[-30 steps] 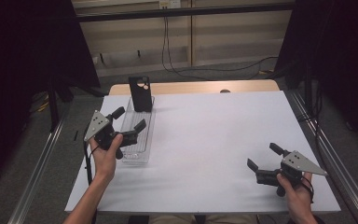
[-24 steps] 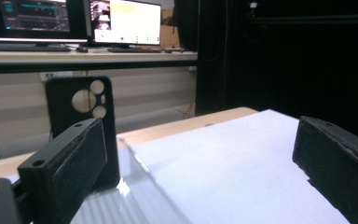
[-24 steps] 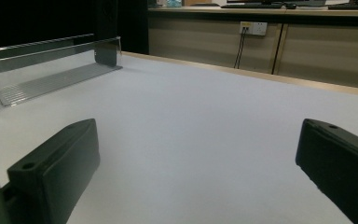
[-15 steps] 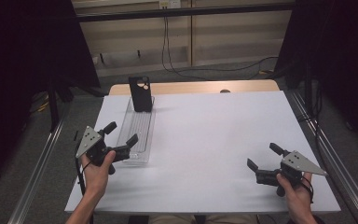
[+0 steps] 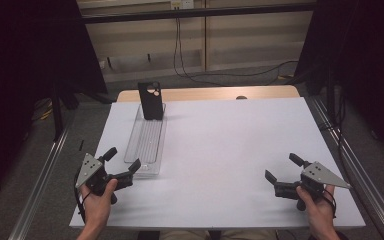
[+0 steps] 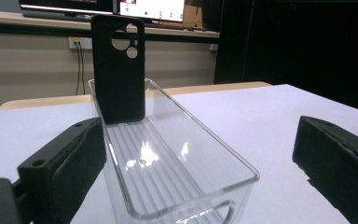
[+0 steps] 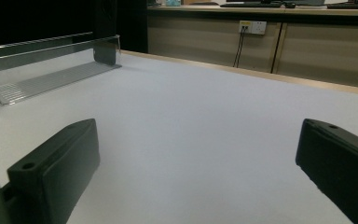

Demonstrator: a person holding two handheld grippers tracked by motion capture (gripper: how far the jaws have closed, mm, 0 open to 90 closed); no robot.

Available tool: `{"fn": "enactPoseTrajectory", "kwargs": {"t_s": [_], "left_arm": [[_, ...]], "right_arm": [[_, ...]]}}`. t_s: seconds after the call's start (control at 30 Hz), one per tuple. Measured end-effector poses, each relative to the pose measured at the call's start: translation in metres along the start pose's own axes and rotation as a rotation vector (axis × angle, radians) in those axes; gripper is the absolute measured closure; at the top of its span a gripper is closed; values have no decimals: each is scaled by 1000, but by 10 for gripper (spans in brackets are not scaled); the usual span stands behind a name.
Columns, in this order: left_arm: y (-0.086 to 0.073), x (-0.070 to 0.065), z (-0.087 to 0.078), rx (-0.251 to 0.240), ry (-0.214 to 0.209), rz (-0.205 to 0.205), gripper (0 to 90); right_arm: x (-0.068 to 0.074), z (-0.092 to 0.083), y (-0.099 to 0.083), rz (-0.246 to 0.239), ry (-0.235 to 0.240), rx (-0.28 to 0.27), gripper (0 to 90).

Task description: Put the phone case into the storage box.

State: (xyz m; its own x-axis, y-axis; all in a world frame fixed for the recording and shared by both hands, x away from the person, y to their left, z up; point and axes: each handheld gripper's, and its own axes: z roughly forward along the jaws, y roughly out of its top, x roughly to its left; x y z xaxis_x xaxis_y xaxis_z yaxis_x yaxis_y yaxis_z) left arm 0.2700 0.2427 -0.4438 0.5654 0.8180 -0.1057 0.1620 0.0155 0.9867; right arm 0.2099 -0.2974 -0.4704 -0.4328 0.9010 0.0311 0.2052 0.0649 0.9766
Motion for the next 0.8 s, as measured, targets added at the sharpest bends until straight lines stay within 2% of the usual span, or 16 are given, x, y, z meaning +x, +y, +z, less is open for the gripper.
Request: {"fn": "enactPoseTrajectory", "kwargs": {"t_s": [0.03,0.1,0.13,0.23,0.3,0.33,0.37,0.4,0.43,0.5,0.57,0.63,0.67,0.7,0.8], "left_arm": [[0,-3,-3,-16,11,0,30],[-1,-8,-7,14,2,5,29],[-2,-10,-7,13,-5,-4,28],[-7,-11,-10,23,-8,17,28],[-12,-10,-12,18,-6,10,27],[-13,-10,-13,14,2,-14,28],[-15,-8,-14,21,-15,-32,28],[-16,-8,-15,27,-29,-17,28],[-18,-8,-15,29,2,5,28],[-19,-6,-15,33,15,-22,30],[-18,-6,-19,16,37,-17,36],[-19,-7,-22,16,54,-35,36],[-19,-7,-23,17,57,-30,36],[-19,-7,-23,27,69,-8,36],[-19,-5,-21,36,61,-15,36]], "right_arm": [[0,0,0,1,-2,1,0],[-1,0,-1,0,-9,-3,0],[-1,-1,-1,6,-10,-1,0],[-2,-2,-1,8,-13,-1,0],[-2,-2,-1,11,-14,-1,0],[-2,-2,-1,8,-16,-1,0],[-1,-2,-1,13,-19,-3,0],[-1,-2,-1,12,-16,0,0],[-1,-2,-1,5,-13,4,0],[-2,0,-2,11,-21,4,0],[-2,0,-2,9,-16,5,0],[-2,-1,-2,7,-14,5,0],[-1,-1,-2,2,-14,6,0],[-1,-1,-2,-4,-8,7,0],[1,0,-2,-6,-3,11,0]]}}
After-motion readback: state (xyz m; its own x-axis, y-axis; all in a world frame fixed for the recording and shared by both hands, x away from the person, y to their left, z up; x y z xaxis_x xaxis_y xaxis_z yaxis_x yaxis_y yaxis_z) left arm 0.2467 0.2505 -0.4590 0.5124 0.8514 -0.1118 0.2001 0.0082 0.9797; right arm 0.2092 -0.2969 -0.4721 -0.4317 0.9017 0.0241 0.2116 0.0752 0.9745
